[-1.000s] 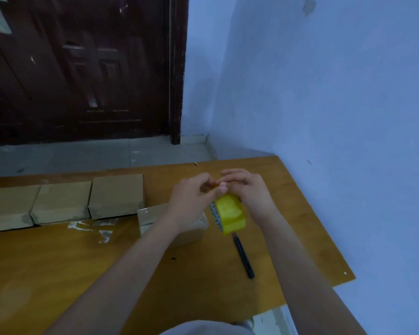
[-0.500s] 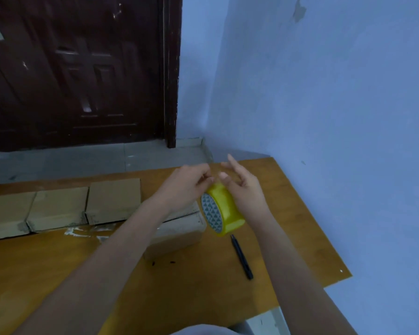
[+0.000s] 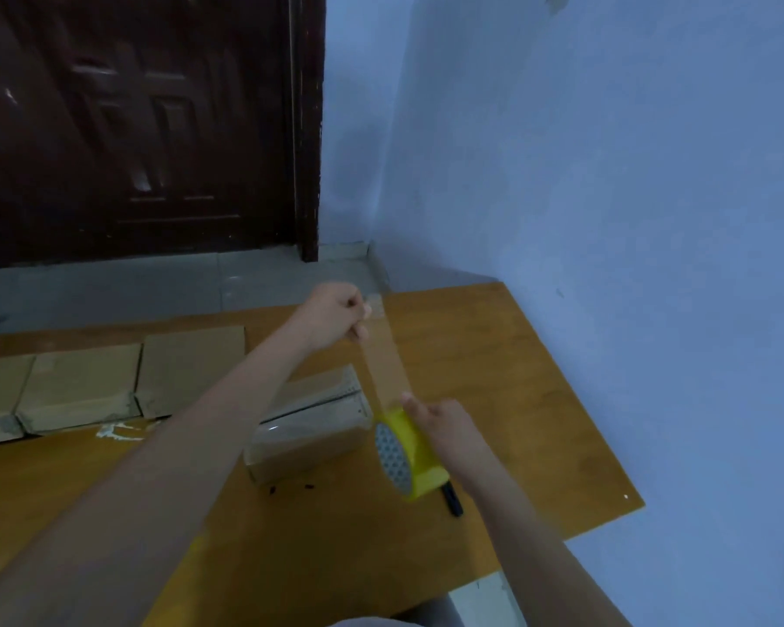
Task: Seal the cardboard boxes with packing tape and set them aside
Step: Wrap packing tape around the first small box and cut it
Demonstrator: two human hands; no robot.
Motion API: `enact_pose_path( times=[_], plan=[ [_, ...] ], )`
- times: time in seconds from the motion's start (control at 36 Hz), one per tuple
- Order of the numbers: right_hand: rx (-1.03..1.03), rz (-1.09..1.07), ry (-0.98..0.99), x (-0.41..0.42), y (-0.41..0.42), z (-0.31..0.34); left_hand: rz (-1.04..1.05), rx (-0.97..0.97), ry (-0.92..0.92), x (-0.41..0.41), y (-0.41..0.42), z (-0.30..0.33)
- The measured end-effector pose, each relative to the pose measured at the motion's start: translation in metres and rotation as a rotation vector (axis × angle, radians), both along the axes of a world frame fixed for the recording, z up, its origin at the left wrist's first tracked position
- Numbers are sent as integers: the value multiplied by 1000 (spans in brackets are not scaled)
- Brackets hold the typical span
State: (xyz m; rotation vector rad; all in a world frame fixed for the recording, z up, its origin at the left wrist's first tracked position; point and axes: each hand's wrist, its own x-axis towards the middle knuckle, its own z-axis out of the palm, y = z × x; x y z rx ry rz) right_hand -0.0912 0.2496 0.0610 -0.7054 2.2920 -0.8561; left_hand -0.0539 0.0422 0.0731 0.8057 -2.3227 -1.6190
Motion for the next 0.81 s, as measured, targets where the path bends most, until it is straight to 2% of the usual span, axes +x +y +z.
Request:
enact_pose_path(
  times=[0.06, 0.11, 0.19, 0.25, 0.31, 0.36, 0.44, 0.53, 0.67, 0.81],
  plan=[
    [-17, -1, -30, 2, 3, -16, -53, -111, -70, -3, 2, -12],
    [-119, 16, -63, 4, 7, -26, -31, -142, -91, -6, -2, -30],
    [-236, 58, -240, 9, 11, -39, -11, -177, -153, -8, -18, -51],
    [-217, 34, -259, 11, 11, -44, -37, -227, -206, -7, -21, -62],
    [-137, -19, -114, 10, 7, -48, -35, -283, -235, -8, -18, -73],
    [47, -1, 48, 9, 0, -51, -2, -309, -211, -10, -12, -81],
    [256, 13, 54, 10, -5, -54, 35, -306, -195, -10, -6, -94],
    [247, 28, 11, 9, -5, -57, 81, -316, -190, -5, -7, -106],
    [189, 1, -70, 9, -7, -62, 110, -471, -165, 1, -8, -123],
    [213, 44, -39, 11, -8, -66, 157, -409, -146, 2, -8, -138]
  ],
)
